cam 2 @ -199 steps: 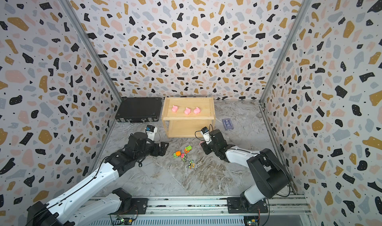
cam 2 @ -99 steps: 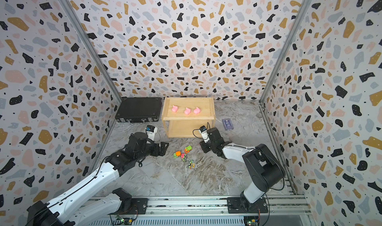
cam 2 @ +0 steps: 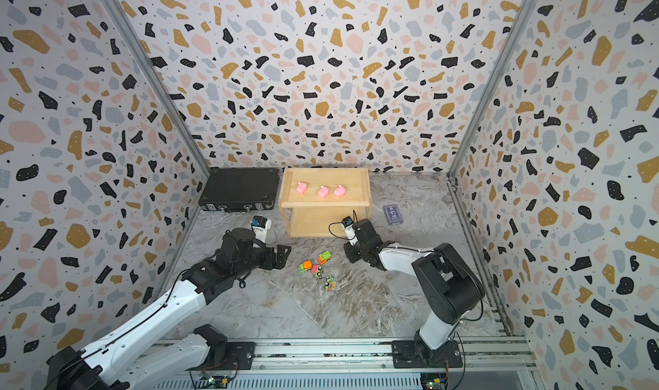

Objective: Organize plastic toys on shelves
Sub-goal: Pick up the plastic toy at the center of the board, then place the plastic toy on the shelf.

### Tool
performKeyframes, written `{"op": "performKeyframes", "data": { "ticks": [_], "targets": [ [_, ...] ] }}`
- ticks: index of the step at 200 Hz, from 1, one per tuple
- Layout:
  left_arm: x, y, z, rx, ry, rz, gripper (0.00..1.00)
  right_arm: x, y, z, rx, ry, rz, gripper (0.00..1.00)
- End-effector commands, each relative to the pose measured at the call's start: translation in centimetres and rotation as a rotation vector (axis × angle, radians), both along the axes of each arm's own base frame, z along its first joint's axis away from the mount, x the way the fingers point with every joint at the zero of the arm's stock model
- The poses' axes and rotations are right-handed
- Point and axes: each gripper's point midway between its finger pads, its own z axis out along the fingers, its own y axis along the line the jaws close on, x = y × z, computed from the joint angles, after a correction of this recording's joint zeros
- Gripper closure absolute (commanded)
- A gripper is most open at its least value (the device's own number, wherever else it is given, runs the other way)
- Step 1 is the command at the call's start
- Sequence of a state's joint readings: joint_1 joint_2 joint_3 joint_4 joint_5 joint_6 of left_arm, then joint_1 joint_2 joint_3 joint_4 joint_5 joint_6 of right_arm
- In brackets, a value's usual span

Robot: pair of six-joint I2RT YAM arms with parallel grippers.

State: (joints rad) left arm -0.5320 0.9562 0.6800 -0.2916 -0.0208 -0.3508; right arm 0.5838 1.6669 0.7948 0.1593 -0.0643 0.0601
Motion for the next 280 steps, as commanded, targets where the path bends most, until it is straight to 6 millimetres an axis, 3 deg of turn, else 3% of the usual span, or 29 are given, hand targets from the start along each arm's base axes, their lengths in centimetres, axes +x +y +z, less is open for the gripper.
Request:
{"op": "performKeyframes", "data": {
  "ticks": [1,38,68,77,136,201,240,280],
  "targets": [
    [0.3,0.3,0.4,0.009,-0.02,0.008,0.0,-0.3,-0.4,-0.8,-0.039,0.039,-0.015,0.68],
    [0.4,0.3,0.4,0.009,-0.021,0.009,0.0,-0.9,-0.8,-1.4,-0.064,0.048,-0.017,0.71],
    [0.4,0.3,0.4,0.009,-0.021,0.01,0.0,-1.0,-0.9,-1.0,-0.055,0.043,-0.021,0.98],
    [0.4,0.3,0.4,0.009,-0.022,0.01,0.0,-1.0,-0.9,-0.4,-0.046,0.028,-0.024,1.0],
    [0.3,0.4,0.5,0.009,-0.024,0.011,0.0,-2.0,-1.3,6.1,0.013,-0.051,-0.013,1.0],
    [0.3,0.4,0.8,0.006,-0.029,0.012,0.0,-6.5,-0.6,11.5,0.106,0.037,0.13,1.0],
    [0.3,0.4,0.8,0.006,-0.03,0.011,0.0,-9.3,1.2,15.9,0.218,0.059,0.29,1.0],
    [0.3,0.4,0.8,0.007,-0.029,0.011,0.0,-9.0,1.9,21.5,0.3,-0.062,0.333,1.0]
  ]
}}
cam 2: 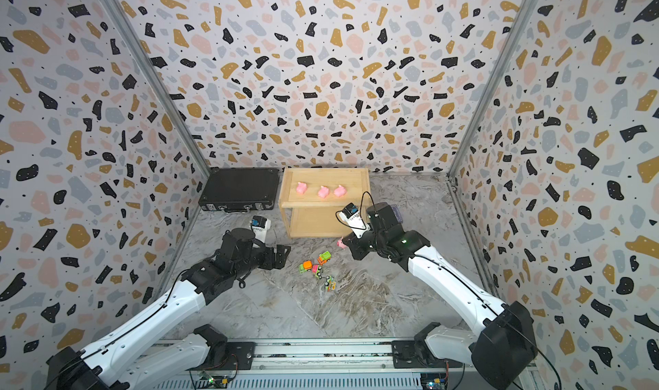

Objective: Organize plastic toys on shelves
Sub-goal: Place the plastic toy on the shelf.

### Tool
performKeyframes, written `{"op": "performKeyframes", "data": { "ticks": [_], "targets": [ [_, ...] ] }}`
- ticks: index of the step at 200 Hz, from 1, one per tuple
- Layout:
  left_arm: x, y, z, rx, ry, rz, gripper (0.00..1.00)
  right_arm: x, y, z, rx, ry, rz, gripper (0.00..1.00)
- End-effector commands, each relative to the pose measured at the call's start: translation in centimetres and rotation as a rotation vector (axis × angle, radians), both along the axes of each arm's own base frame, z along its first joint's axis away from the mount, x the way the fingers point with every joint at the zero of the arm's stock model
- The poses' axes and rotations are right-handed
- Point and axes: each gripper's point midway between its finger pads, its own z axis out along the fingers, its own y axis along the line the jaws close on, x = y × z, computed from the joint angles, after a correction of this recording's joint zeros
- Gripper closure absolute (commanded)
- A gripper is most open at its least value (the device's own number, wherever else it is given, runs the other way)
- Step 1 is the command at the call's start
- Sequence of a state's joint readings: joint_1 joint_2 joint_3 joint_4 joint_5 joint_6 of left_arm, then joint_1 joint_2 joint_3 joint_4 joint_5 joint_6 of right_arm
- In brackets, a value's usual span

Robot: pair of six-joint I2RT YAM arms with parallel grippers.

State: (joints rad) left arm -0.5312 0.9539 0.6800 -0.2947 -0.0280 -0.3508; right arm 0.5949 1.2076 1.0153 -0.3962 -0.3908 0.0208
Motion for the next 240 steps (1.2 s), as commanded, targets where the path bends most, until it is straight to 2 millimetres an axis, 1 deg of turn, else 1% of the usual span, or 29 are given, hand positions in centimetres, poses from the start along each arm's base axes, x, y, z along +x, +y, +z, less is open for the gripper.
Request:
{"op": "performKeyframes", "data": {
  "ticks": [1,31,75,95,125,146,154,183,212,240],
  "targets": [
    [0.3,0.2,0.8,0.001,-0.027,0.005,0.0,-0.7,0.4,4.1,0.073,-0.062,0.051,1.0],
    [0.3,0.2,0.9,-0.001,-0.029,0.003,0.0,1.3,0.0,7.8,0.091,-0.176,-0.011,1.0],
    [0.4,0.2,1.0,-0.002,-0.032,0.004,0.0,5.9,-2.4,11.7,0.06,-0.333,-0.187,1.0],
    [0.4,0.1,1.0,-0.002,-0.031,0.003,0.0,8.0,-3.0,12.8,0.063,-0.356,-0.229,1.0],
    [0.4,0.1,0.8,-0.001,-0.028,0.003,0.0,11.1,-3.4,13.0,0.028,-0.361,-0.27,1.0],
    [0.4,0.1,0.9,-0.003,-0.031,0.003,0.0,13.3,-3.5,12.5,-0.02,-0.35,-0.295,1.0],
    [0.4,0.1,0.8,0.0,-0.03,0.004,0.0,14.2,-3.4,12.1,-0.034,-0.343,-0.305,1.0],
    [0.4,0.2,0.7,0.0,-0.029,0.006,0.0,16.9,-2.8,11.0,-0.069,-0.33,-0.312,1.0],
    [0.4,0.2,0.8,-0.001,-0.029,0.006,0.0,19.0,-2.5,9.6,-0.106,-0.296,-0.327,1.0],
    [0.4,0.3,0.6,0.005,-0.027,0.011,0.0,20.0,-2.2,8.5,-0.125,-0.279,-0.33,1.0]
  ]
}}
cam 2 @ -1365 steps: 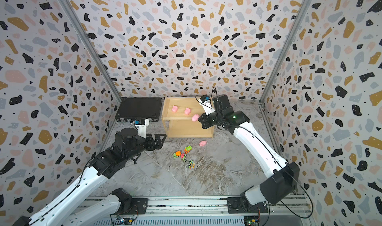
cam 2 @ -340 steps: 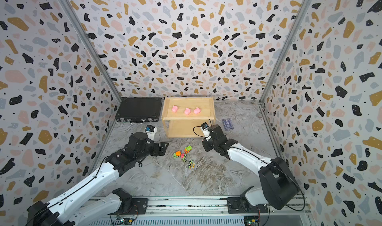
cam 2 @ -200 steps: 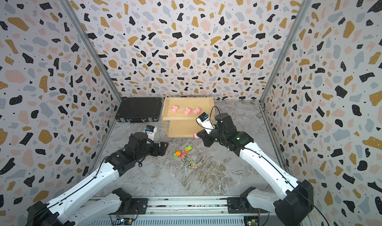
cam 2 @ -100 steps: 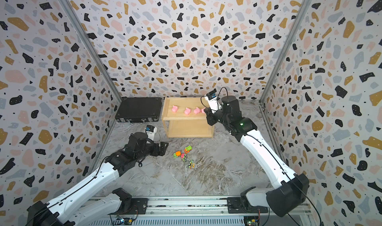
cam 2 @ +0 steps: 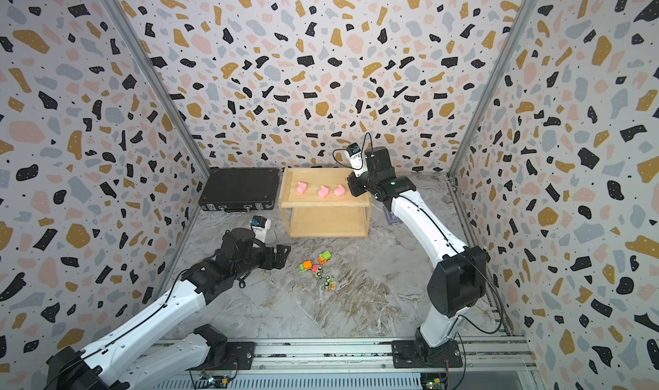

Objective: Organize plastic toys on shelves
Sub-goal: Place the plastic toy on the shelf.

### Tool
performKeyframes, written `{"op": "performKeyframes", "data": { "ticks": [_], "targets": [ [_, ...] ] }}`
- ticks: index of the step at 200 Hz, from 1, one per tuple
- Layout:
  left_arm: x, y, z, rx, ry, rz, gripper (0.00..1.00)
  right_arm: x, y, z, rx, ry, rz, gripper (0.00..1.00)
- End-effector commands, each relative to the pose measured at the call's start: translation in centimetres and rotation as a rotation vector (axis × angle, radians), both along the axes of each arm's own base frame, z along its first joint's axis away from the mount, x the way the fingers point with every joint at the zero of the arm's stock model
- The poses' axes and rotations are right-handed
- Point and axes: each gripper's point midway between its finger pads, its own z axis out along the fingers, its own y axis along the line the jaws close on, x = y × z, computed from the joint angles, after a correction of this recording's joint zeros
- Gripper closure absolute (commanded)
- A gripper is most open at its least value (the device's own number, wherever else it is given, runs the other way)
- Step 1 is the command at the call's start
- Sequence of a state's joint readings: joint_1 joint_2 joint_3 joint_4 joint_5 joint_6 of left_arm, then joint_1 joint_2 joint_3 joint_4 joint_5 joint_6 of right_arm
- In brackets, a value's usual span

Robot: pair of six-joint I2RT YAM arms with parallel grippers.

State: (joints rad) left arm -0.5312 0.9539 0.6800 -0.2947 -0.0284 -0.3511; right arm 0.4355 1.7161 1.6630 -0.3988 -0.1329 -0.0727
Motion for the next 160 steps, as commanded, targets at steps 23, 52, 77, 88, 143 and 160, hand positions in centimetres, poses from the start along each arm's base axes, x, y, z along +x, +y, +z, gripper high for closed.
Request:
{"op": "performKeyframes", "data": {
  "ticks": [23,52,77,88,143,160],
  "targets": [
    [0.5,0.3,0.6,0.005,-0.031,0.012,0.0,0.9,-0.6,0.8,-0.031,-0.009,-0.03,1.0],
    [0.5,0.3,0.5,0.006,-0.028,0.012,0.0,1.1,-0.4,-0.2,-0.043,0.016,-0.024,1.0],
    [0.5,0.3,0.4,0.007,-0.027,0.012,0.0,1.1,-0.3,-0.6,-0.043,0.03,-0.019,0.98],
    [0.5,0.3,0.4,0.008,-0.025,0.012,0.0,1.1,-0.2,-0.4,-0.036,0.027,-0.017,0.85],
    [0.4,0.1,0.3,0.002,-0.021,0.006,0.0,0.3,0.1,2.5,0.022,-0.019,0.002,0.45],
    [0.3,-0.1,0.1,-0.008,-0.012,-0.003,0.0,-0.3,-0.5,3.9,0.032,-0.052,-0.015,0.4]
  ]
}}
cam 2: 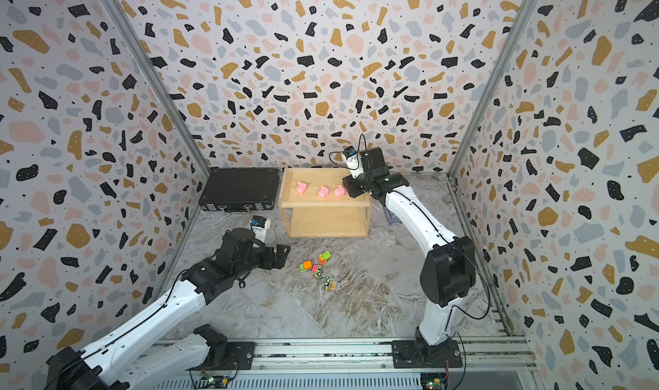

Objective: Organize plastic toys on shelves
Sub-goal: Place the plastic toy on the shelf, then pick up the plastic toy at the center of the board.

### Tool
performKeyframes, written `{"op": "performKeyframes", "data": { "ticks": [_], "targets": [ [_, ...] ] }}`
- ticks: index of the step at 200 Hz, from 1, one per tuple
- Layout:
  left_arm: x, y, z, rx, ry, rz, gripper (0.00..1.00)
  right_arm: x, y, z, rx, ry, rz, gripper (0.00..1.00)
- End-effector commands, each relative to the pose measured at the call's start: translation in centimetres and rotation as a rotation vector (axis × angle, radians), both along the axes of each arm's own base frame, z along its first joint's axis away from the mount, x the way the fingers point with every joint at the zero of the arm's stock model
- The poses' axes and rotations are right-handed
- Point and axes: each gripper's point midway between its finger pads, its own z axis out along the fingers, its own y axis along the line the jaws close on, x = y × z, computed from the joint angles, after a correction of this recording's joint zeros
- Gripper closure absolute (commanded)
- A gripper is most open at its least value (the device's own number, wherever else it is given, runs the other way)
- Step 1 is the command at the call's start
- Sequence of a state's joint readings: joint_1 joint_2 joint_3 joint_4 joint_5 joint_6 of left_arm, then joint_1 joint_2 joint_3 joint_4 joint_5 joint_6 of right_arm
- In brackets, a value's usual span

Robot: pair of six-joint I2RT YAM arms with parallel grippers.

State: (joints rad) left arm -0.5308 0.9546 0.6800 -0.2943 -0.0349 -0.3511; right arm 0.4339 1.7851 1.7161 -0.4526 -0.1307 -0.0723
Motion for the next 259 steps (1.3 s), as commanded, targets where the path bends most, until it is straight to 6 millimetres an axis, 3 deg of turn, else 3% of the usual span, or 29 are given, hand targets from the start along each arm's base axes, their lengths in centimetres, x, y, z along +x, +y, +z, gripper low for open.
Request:
{"op": "performKeyframes", "data": {
  "ticks": [1,39,62,109,143,162,195,225,259],
  "targets": [
    [0.2,-0.2,0.1,-0.012,-0.009,-0.01,0.0,-1.3,-0.8,6.1,0.062,-0.117,-0.012,0.4],
    [-0.5,-2.2,-1.3,-0.08,0.042,-0.096,0.0,-4.6,-2.2,8.2,0.093,-0.167,-0.005,0.31],
    [-1.0,-3.1,-3.1,-0.093,0.106,-0.139,0.03,-7.7,-2.8,8.0,0.104,-0.143,0.035,0.3],
    [-0.5,-5.0,-5.8,-0.099,0.131,-0.223,0.13,-14.3,-4.0,3.8,0.141,0.008,0.091,0.3],
    [-0.6,-5.9,-6.7,-0.024,0.083,-0.323,0.13,-17.6,-3.4,0.0,0.222,0.081,0.159,0.3],
    [-0.7,-5.9,-7.1,0.027,0.075,-0.368,0.14,-18.3,-3.4,-1.8,0.241,0.111,0.164,0.3],
    [-1.3,-5.9,-7.8,0.097,0.058,-0.437,0.13,-18.6,-3.5,-3.1,0.224,0.128,0.167,0.3],
    [-1.7,-7.0,-8.1,0.095,0.055,-0.507,0.12,-18.4,-3.7,-3.5,0.213,0.132,0.155,0.3],
    [-1.2,-7.0,-10.3,0.152,0.161,-0.467,0.17,-18.3,-3.9,-3.4,0.205,0.116,0.149,0.3]
  ]
}}
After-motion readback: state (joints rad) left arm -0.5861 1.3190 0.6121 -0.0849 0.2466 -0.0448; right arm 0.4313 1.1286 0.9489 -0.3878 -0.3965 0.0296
